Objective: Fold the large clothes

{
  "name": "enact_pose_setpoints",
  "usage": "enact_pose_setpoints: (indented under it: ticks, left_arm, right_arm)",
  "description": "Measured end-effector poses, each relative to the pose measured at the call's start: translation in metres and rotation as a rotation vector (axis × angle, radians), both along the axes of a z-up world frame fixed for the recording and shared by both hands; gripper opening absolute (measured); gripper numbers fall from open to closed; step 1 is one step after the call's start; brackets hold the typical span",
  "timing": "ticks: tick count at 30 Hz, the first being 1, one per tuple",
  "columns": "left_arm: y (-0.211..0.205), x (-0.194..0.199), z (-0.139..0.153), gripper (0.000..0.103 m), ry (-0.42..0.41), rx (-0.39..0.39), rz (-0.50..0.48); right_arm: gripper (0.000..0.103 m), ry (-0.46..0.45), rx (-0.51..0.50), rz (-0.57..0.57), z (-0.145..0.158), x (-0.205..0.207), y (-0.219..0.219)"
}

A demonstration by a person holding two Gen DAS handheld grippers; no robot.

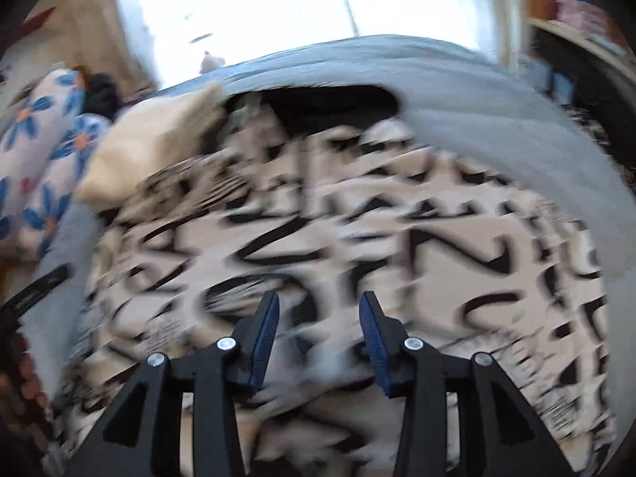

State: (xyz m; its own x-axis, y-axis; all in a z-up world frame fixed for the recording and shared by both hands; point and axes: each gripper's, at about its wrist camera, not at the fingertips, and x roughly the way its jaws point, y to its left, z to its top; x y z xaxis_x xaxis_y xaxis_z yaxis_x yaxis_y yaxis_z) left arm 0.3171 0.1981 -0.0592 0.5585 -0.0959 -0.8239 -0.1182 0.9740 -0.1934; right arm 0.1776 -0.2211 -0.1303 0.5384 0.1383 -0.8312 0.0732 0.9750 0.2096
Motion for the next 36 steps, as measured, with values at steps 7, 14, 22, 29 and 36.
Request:
enact_pose_setpoints:
  ticks: [7, 14, 22, 29, 36]
  left_arm:
    - [-0.072, -0.031, -0.051, 0.037, 0.156, 0.004, -0.127]
    - [-0.033, -0.027, -0.057, 0.037, 0.135, 0.096, -0.029]
    - [-0.024, -0.032, -0.055, 0.039, 0.139, 0.12, -0.036]
    - [-0.024, -0.036, -0.035, 0.058, 0.13, 0.164, -0.038]
    - [-0.02, -0.05, -0.01, 0.062, 0.112, 0.169, -0.021]
  right_arm:
    - [0.042, 0.095, 0.021, 0.155, -0.033, -0.008, 0.057]
    - [0.037, 0.075, -0.115, -0.021, -0.034, -0.018, -0.019]
    - [0.051, 0.118, 0.055, -0.198, -0.041, -0.033, -0.089]
    - [0.052, 0.107, 0.042, -0.195, -0.029, -0.041, -0.08]
    - [0.052, 0.122, 0.1, -0.218, -0.016, -0.06, -0.079]
